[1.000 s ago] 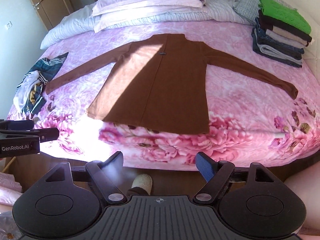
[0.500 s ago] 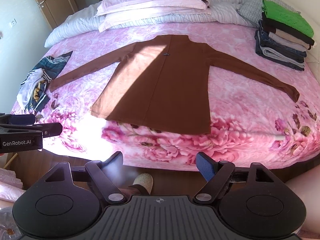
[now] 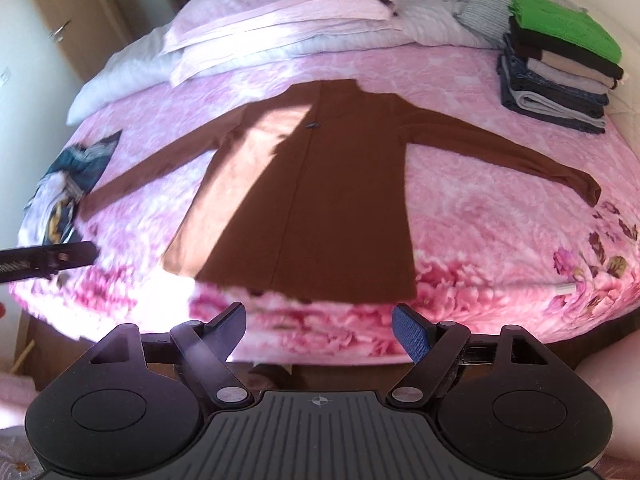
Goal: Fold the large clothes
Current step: 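Release the shirt and raise both grippers away from it, then grasp the brown shirt's sleeve cuff with the left gripper and lift it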
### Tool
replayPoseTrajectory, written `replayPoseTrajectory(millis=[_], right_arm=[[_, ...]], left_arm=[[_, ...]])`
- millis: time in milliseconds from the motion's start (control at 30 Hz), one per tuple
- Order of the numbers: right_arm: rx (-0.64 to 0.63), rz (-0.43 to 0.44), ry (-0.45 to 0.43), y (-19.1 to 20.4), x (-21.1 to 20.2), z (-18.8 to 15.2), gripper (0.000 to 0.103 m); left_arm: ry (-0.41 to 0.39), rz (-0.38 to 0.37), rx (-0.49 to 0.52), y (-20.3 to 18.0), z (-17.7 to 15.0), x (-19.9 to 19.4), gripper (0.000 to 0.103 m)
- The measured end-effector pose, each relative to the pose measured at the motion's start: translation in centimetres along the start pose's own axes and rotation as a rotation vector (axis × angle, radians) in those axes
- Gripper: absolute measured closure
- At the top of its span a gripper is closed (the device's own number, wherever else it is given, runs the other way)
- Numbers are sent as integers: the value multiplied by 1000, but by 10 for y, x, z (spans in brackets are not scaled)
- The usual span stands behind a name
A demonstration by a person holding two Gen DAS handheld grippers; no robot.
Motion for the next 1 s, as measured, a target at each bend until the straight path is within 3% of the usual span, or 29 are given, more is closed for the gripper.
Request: replayPoseTrajectory(millis=[167,367,500,633,800,1000], right_arm=[[73,-29,-7,-4,28,49,26],[120,-65,-6,8,72,121,26],[155,-80,-13,20,109,163,26],[137,-121,0,30,157,189,26],[73,-181,66,34,217,191,26],[25,-187,160,37,263,177,26]], left_arm=[[-36,-64,-187,64,41,30,18],[-72,-27,-369,169,94,78,22],[-88,-29,-527,245,110,121,25],[-134,-49,-754,323,106,169,35],[-211,-12,-998,412,89,220,48],[-246,59,-1202,476,57,263,65]])
Point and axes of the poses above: each gripper's, at about its wrist camera, not at the fingertips, and x roughly the way its jaws point, y to its left, z to its top, the point moved 9 cm from there along x, roughly the way its jaws point, and after that the axes turned 3 degrees about -z, right-handed, at the moved point
